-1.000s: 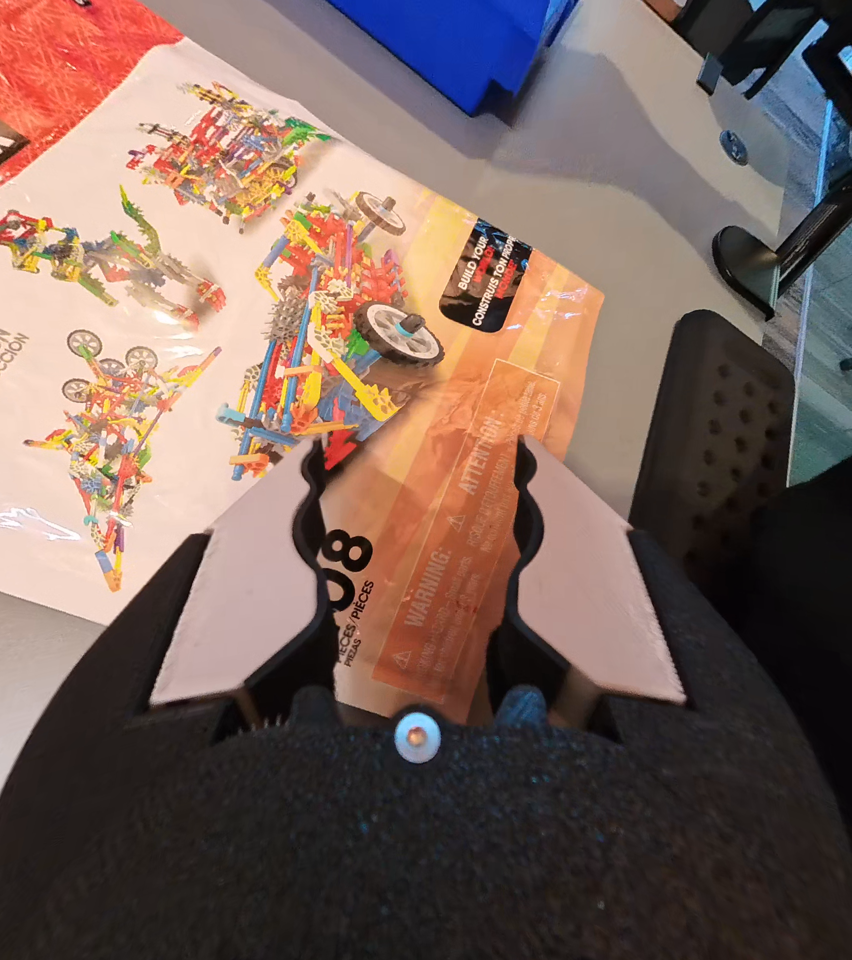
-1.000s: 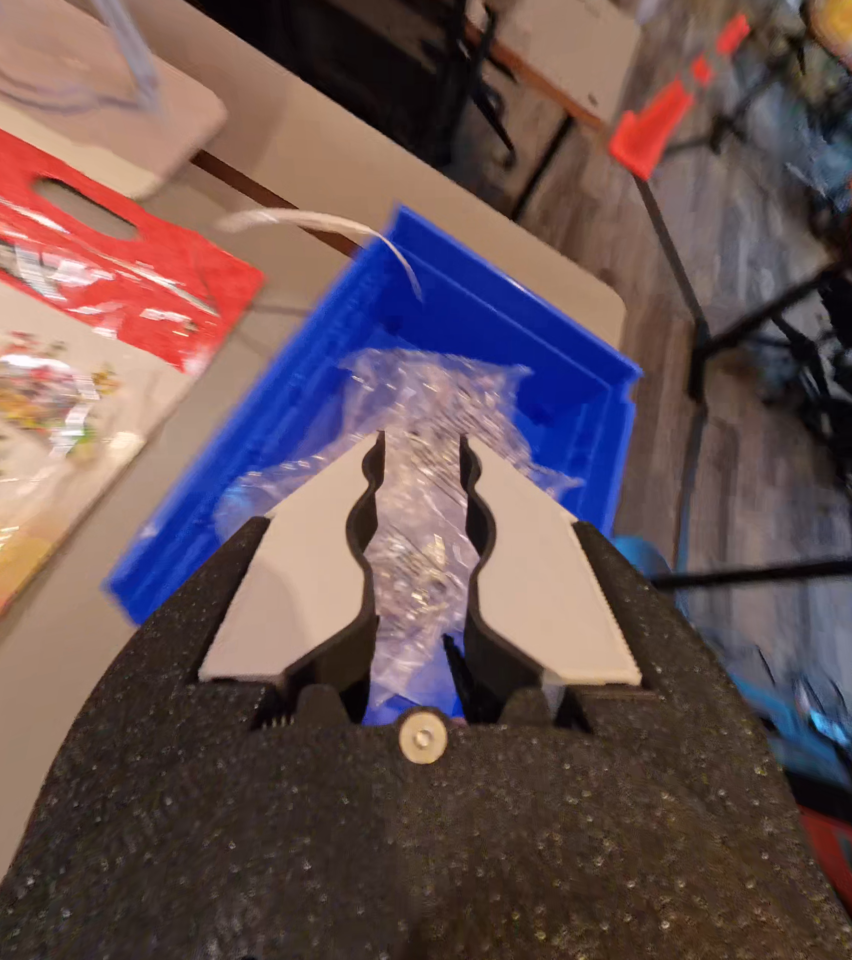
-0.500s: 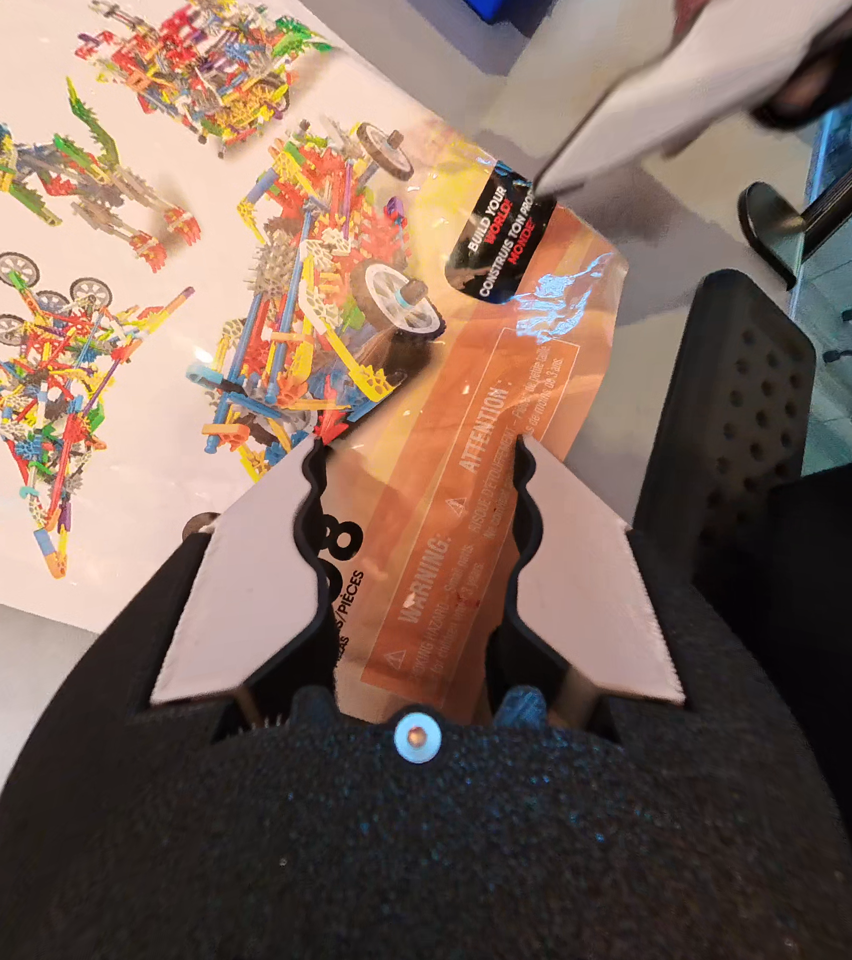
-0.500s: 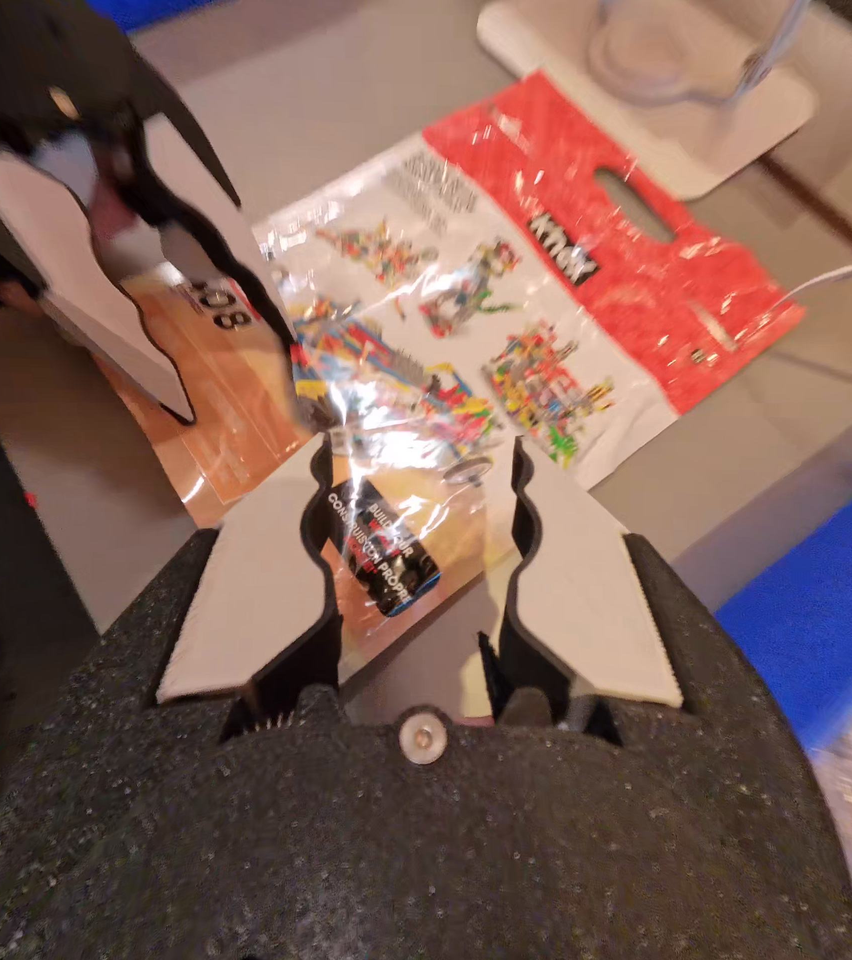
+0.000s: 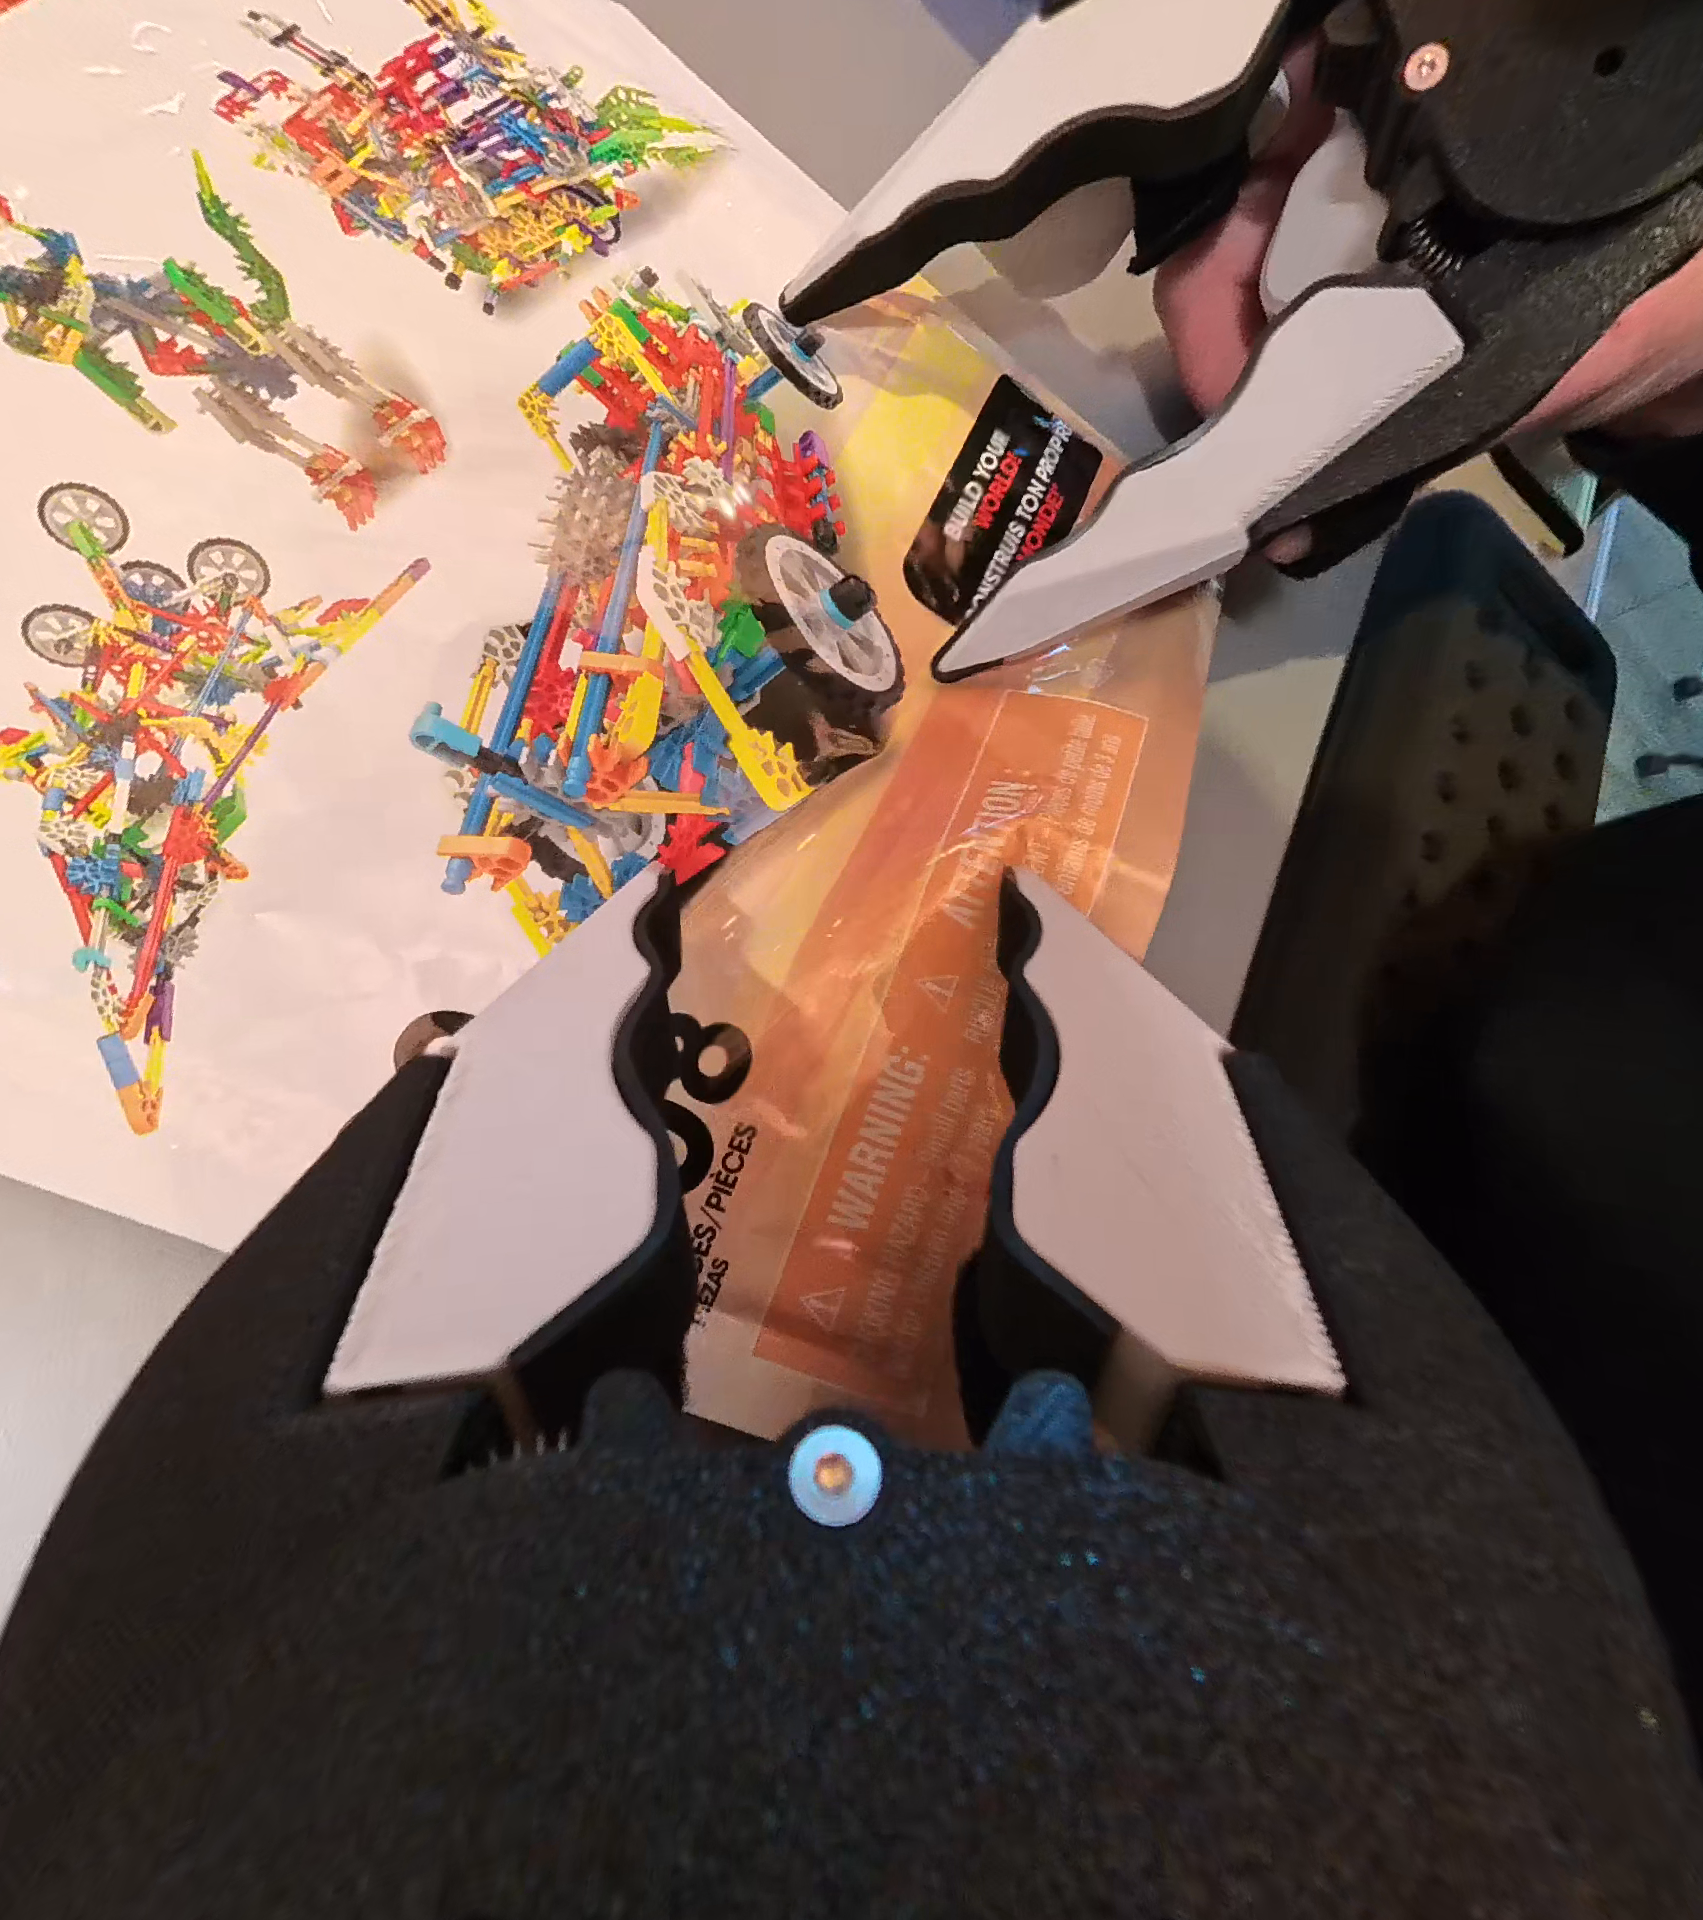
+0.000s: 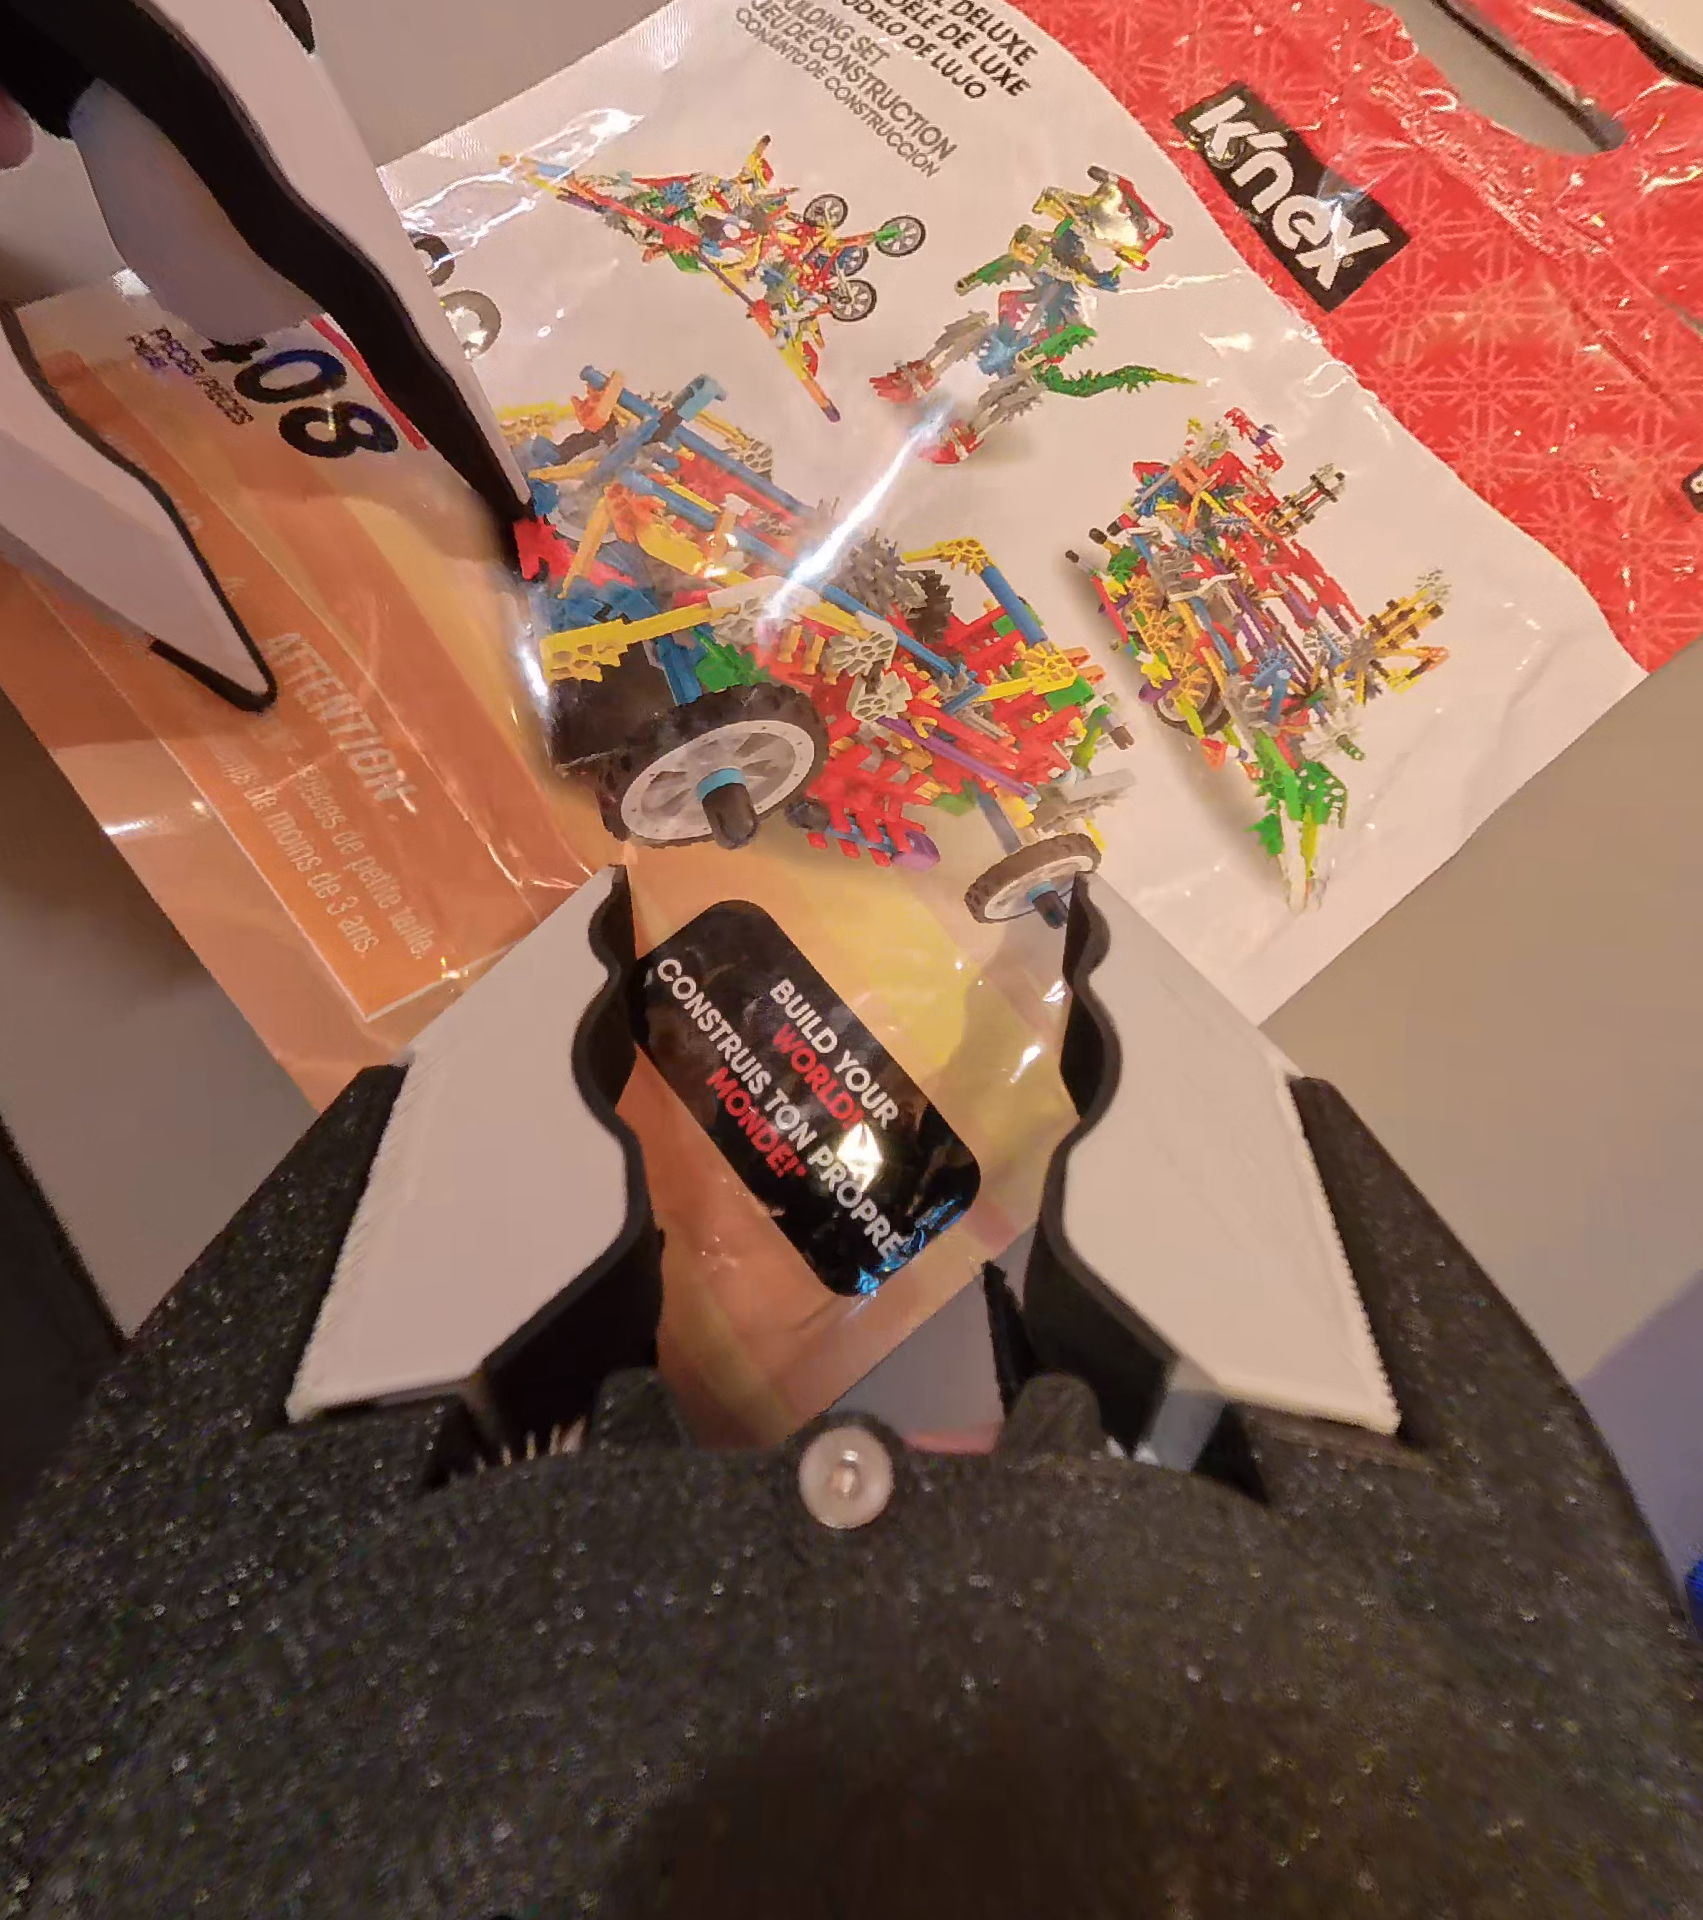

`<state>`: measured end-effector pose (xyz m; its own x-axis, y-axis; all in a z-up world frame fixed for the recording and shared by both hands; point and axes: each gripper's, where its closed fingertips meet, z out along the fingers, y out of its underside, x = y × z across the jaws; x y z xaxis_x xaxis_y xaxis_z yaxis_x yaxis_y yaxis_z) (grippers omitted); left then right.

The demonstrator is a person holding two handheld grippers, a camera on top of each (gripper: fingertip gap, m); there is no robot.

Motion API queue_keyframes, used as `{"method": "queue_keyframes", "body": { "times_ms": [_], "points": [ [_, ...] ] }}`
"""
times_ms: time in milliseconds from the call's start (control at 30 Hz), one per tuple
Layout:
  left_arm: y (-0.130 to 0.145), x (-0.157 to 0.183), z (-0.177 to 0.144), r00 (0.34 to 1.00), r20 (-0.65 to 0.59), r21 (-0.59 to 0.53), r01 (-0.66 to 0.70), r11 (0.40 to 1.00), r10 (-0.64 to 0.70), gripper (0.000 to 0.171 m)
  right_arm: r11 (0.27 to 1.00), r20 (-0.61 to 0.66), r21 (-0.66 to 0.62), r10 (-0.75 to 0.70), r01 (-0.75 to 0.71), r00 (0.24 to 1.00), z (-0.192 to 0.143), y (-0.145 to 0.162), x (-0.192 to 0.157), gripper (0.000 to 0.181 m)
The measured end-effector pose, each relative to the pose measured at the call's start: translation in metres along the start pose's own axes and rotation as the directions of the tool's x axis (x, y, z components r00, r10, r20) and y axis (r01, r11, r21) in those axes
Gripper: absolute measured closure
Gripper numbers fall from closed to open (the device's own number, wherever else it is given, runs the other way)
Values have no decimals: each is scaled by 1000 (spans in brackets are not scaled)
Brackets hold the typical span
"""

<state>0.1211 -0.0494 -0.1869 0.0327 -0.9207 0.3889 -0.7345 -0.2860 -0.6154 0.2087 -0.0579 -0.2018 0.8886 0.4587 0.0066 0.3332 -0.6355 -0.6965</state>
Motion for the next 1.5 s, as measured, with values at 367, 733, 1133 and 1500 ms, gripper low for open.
{"method": "queue_keyframes", "body": {
  "times_ms": [367,733,1133,1500],
  "points": [
    [2,-8,-4,999,-16,46,42,998,-42,123,1000,-11,9,8,-8,1000,-1,1,-3,101],
    [3,-8,-7,998,-31,70,53,996,-51,126,1000,-14,12,9,-9,1000,-1,2,-5,101],
    [4,-8,-7,998,-38,81,59,995,-56,127,1000,-16,13,9,-9,1000,-1,2,-5,101],
    [5,-8,-7,999,-11,74,32,997,-31,128,1000,-20,10,17,-17,1000,0,1,-5,102]
  ]
}}
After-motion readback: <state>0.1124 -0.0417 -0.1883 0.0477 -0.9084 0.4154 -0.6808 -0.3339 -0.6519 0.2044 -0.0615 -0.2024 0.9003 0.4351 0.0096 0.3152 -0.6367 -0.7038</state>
